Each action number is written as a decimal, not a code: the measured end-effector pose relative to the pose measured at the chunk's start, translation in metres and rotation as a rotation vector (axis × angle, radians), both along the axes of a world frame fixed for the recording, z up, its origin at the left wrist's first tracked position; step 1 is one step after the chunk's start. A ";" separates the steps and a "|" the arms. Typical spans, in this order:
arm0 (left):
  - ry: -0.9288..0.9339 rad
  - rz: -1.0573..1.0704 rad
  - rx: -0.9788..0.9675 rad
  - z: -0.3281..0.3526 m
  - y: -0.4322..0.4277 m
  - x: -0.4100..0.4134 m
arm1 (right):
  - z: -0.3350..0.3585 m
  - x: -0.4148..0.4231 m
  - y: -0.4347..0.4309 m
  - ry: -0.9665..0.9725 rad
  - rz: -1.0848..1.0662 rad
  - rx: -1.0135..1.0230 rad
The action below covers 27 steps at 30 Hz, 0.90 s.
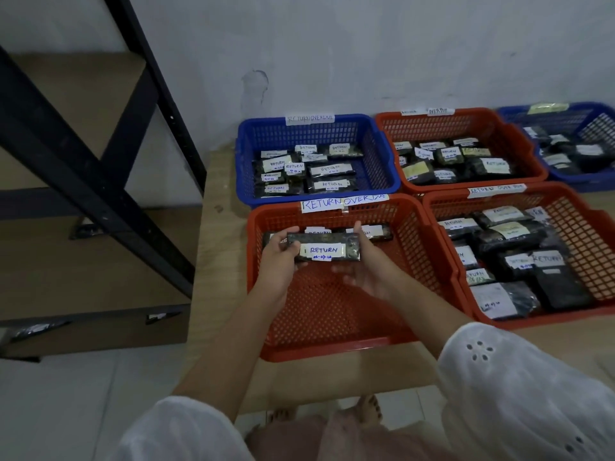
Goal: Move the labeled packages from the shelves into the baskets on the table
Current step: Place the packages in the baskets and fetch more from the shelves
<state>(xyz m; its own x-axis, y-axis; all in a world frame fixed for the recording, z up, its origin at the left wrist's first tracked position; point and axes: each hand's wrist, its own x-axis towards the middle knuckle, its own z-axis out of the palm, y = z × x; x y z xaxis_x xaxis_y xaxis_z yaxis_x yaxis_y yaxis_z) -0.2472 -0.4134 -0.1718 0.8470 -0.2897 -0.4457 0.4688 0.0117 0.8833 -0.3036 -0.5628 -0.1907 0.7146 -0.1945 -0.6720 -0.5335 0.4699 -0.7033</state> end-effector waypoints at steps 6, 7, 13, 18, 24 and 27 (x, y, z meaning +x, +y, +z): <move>-0.355 -0.085 0.241 -0.002 0.022 0.004 | 0.001 -0.011 0.007 -0.217 -0.060 0.117; -0.487 -0.098 0.357 -0.004 0.028 0.005 | -0.001 -0.010 0.008 -0.206 -0.074 0.101; -0.608 -0.057 0.871 -0.021 0.058 0.001 | -0.016 -0.002 0.028 0.046 -0.021 -0.061; -0.495 -0.203 0.959 -0.031 0.062 0.001 | -0.029 0.016 0.047 0.190 -0.108 -0.133; -0.501 -0.183 0.937 -0.032 0.061 0.001 | -0.039 0.030 0.058 0.279 -0.139 -0.324; -0.491 -0.201 0.915 -0.033 0.063 0.003 | -0.050 0.034 0.059 0.348 -0.045 -0.627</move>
